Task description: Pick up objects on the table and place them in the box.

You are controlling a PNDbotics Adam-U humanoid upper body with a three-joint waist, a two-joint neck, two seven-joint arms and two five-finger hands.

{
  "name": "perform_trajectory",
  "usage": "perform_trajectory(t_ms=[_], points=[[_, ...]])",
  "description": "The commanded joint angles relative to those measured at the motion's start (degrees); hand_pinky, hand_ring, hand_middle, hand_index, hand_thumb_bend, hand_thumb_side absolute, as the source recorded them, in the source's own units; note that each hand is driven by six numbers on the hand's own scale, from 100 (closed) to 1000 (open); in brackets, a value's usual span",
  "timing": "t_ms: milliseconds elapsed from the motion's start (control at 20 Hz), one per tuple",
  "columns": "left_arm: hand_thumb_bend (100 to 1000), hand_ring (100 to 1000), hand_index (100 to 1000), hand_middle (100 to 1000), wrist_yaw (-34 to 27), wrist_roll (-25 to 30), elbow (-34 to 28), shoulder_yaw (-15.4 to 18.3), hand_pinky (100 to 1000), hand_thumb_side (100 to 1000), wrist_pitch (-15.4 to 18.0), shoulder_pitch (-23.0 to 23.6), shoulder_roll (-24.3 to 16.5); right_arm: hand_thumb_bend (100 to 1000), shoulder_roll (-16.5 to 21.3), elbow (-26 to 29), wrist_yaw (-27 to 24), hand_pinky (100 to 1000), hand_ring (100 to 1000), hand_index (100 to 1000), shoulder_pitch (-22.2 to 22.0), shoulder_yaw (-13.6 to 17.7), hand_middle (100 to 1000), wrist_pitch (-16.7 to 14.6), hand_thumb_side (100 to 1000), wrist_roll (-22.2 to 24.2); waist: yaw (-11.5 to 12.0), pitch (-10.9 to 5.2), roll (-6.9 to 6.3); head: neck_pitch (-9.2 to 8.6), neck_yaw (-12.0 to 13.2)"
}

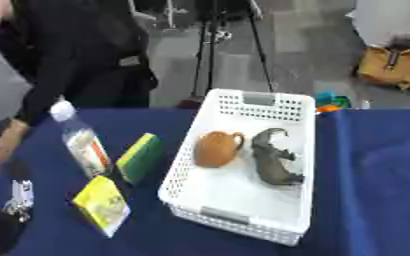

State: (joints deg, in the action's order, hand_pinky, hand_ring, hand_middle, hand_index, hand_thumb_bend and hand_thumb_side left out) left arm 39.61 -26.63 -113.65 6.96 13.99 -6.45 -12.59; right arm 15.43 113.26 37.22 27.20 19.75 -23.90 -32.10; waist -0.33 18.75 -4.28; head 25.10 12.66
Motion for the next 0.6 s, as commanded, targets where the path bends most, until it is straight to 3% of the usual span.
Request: perform_trajectory(t_ms=[50, 150, 300, 350, 450, 600], points=[[100, 967, 969, 892, 0.3, 0.9, -0.9, 0.5, 1000, 797, -0.1, 0.1, -1.7, 100, 1.2, 1.3, 0.2, 505, 500, 576, 0.4, 0.2, 423, 0.2, 886, 0.0, 0.1, -1.29, 0.1, 0.27, 0.2], [100, 1000, 1000, 940, 0.9, 2.8, -0.9, 0.3, 1000, 787, -0.5, 0.3, -1.8, 100, 1.2, 1.3, 0.2, 504, 500, 576, 0.3, 0.2, 422, 0.3, 886, 0.1, 0.1, -1.32, 0.09, 0.25, 0.2], [100, 1000, 1000, 964, 3.1, 10.2, -0.9, 0.0, 1000, 786, -2.1, 0.7, -2.0, 100, 1.1, 1.3, 0.2, 504, 500, 576, 0.3, 0.2, 422, 0.3, 887, 0.1, 0.1, -1.43, 0.05, 0.39, 0.2], [100, 1000, 1000, 1000, 3.5, 12.0, -0.9, -0.2, 1000, 865, -2.6, 1.1, -2.2, 100, 1.1, 1.3, 0.1, 504, 499, 575, 0.3, 0.2, 422, 0.3, 888, 0.1, 0.1, -1.43, 0.02, 0.43, 0.2], [100, 1000, 1000, 1000, 4.2, 17.9, -0.9, -1.1, 1000, 910, -4.4, 2.4, -2.8, 100, 1.1, 1.3, 0.1, 503, 494, 573, 0.2, 0.1, 421, 0.4, 888, 0.1, 0.1, -1.57, -0.03, 0.67, 0.2], [100, 1000, 1000, 1000, 3.4, 26.3, -0.9, -2.4, 1000, 919, -8.0, 3.4, -4.3, 100, 0.9, 1.3, 0.1, 502, 492, 573, 0.0, 0.0, 420, 0.4, 889, 0.1, 0.2, -1.89, -0.21, 1.28, 0.3]])
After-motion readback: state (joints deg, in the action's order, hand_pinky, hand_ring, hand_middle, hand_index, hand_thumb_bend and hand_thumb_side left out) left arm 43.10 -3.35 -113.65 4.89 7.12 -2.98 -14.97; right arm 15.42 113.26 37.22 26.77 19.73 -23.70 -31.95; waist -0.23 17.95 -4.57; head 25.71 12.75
